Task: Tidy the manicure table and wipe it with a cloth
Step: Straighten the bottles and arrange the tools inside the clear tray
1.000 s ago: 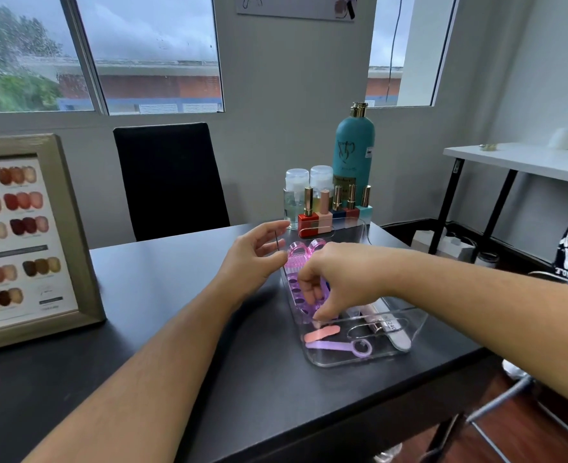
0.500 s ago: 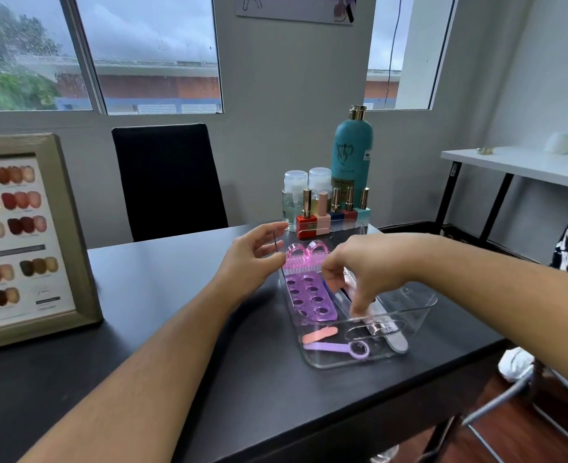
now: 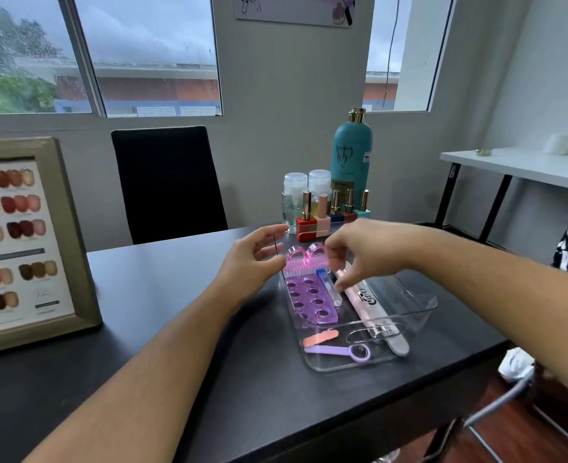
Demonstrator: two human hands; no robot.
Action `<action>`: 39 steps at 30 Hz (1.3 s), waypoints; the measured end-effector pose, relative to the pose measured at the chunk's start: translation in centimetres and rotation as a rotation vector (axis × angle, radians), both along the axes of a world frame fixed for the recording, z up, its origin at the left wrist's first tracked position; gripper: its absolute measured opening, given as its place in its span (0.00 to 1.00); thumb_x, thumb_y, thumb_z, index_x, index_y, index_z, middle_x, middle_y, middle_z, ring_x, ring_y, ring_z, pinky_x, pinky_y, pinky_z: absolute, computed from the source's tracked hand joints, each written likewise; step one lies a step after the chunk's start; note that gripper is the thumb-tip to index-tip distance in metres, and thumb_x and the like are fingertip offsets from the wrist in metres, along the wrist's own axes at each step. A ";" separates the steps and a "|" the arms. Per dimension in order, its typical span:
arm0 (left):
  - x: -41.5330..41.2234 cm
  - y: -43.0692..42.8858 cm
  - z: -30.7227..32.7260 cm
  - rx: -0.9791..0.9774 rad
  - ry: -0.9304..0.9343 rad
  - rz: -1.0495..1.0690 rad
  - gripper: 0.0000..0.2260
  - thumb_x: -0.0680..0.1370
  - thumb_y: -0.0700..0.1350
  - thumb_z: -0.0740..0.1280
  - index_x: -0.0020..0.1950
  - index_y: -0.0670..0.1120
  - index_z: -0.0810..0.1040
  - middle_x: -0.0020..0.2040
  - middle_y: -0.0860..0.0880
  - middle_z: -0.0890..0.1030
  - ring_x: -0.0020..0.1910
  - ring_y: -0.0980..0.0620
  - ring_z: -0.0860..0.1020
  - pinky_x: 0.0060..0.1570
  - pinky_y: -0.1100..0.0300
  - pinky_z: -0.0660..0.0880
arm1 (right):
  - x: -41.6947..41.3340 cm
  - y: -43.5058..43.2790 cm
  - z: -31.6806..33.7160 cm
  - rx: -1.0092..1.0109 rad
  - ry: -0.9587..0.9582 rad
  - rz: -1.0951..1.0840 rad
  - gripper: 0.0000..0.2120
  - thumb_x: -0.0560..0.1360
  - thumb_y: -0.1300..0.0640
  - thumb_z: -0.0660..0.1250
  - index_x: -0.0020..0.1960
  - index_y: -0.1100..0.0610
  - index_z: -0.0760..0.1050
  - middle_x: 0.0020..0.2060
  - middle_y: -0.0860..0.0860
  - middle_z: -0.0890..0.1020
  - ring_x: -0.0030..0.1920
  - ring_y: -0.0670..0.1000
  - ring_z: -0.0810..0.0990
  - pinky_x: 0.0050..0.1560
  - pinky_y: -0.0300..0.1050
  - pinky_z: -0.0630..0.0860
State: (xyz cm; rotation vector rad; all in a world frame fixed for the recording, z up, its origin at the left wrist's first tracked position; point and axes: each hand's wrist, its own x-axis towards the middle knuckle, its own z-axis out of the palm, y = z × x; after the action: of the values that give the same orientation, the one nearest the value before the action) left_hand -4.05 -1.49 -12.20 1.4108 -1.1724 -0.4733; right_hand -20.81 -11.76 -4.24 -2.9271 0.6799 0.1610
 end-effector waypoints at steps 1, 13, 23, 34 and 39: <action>0.0 0.0 0.0 0.001 0.005 0.000 0.20 0.75 0.36 0.66 0.63 0.54 0.73 0.59 0.58 0.75 0.59 0.56 0.74 0.44 0.75 0.73 | -0.2 -0.2 0.3 -0.030 -0.012 -0.021 0.10 0.69 0.48 0.74 0.40 0.51 0.74 0.39 0.46 0.78 0.36 0.44 0.74 0.34 0.38 0.67; -0.1 0.0 0.0 0.013 -0.004 0.002 0.20 0.75 0.37 0.66 0.63 0.54 0.72 0.60 0.58 0.74 0.61 0.56 0.74 0.43 0.76 0.72 | -0.2 0.8 -0.5 -0.150 0.085 -0.074 0.11 0.72 0.48 0.71 0.44 0.54 0.75 0.43 0.50 0.81 0.39 0.48 0.75 0.33 0.39 0.67; -0.2 0.3 0.2 0.010 -0.006 0.009 0.21 0.75 0.35 0.66 0.65 0.51 0.72 0.64 0.54 0.75 0.63 0.52 0.74 0.56 0.64 0.74 | 0.0 5.4 -0.9 0.103 0.155 0.194 0.08 0.68 0.52 0.75 0.42 0.55 0.80 0.30 0.43 0.76 0.32 0.43 0.73 0.41 0.43 0.76; -0.3 0.3 0.2 0.014 -0.005 0.011 0.21 0.74 0.35 0.66 0.64 0.52 0.72 0.62 0.56 0.75 0.62 0.53 0.75 0.56 0.62 0.73 | 0.3 4.9 -1.0 0.014 0.090 0.205 0.03 0.71 0.59 0.71 0.38 0.54 0.79 0.28 0.43 0.76 0.29 0.41 0.73 0.31 0.31 0.69; -0.3 0.3 0.3 0.021 -0.006 0.015 0.21 0.74 0.35 0.66 0.65 0.52 0.72 0.62 0.55 0.75 0.63 0.52 0.74 0.58 0.60 0.73 | 0.0 5.0 -0.2 0.061 0.256 0.182 0.12 0.66 0.46 0.76 0.37 0.55 0.81 0.29 0.46 0.79 0.31 0.45 0.75 0.35 0.41 0.74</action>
State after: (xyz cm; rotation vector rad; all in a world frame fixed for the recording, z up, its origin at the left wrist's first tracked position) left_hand -4.37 -1.19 -11.93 1.4390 -1.1638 -0.4721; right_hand -20.82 -6.73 -4.42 -2.9335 0.4280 0.5731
